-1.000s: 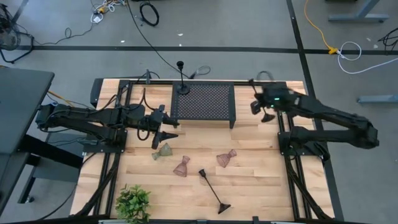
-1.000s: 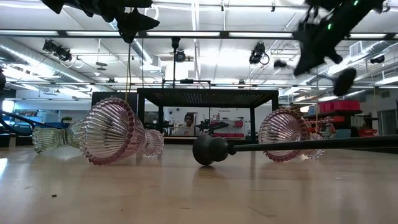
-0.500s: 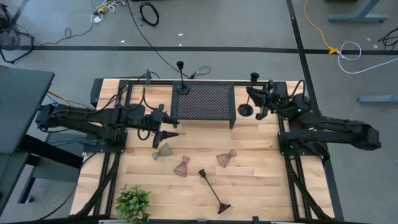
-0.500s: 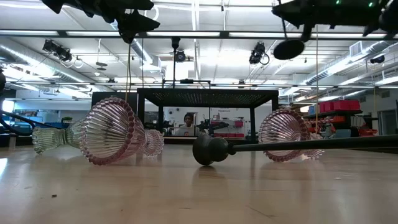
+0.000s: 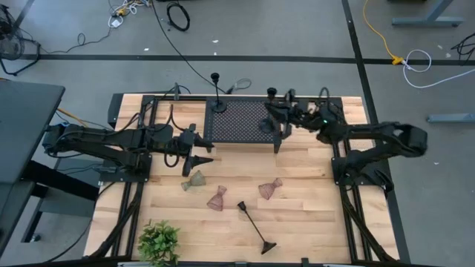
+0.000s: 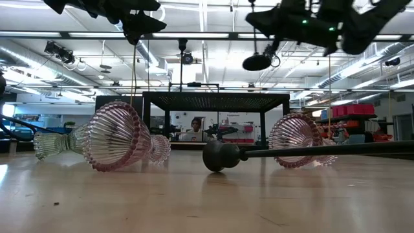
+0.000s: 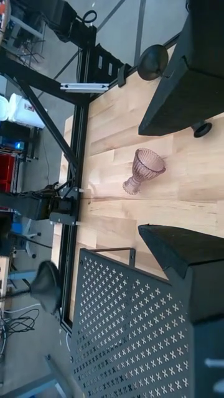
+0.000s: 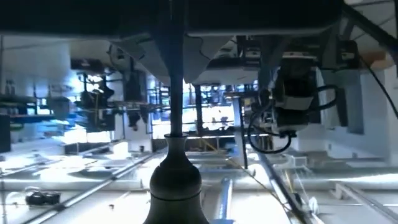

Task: Pick & Place candle stick holders
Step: Put the top black candle holder on the shelf aligned with the other black candle holder

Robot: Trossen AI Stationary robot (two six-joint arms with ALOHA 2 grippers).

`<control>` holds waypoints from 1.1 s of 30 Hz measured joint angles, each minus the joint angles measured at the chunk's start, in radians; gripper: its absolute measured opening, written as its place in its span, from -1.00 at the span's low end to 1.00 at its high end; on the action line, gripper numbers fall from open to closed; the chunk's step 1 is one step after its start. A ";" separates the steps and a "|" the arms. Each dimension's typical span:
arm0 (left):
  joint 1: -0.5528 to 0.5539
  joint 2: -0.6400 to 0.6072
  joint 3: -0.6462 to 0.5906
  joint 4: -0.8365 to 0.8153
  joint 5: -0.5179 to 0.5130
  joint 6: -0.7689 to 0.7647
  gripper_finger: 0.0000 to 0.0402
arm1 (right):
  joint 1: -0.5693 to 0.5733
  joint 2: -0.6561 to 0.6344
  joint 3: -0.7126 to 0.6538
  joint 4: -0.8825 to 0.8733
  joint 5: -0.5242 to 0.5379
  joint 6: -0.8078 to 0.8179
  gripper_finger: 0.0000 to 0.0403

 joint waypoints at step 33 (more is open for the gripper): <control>0.000 0.000 0.000 -0.013 0.000 0.024 0.23 | -0.217 0.561 0.386 0.253 -0.324 0.212 -0.99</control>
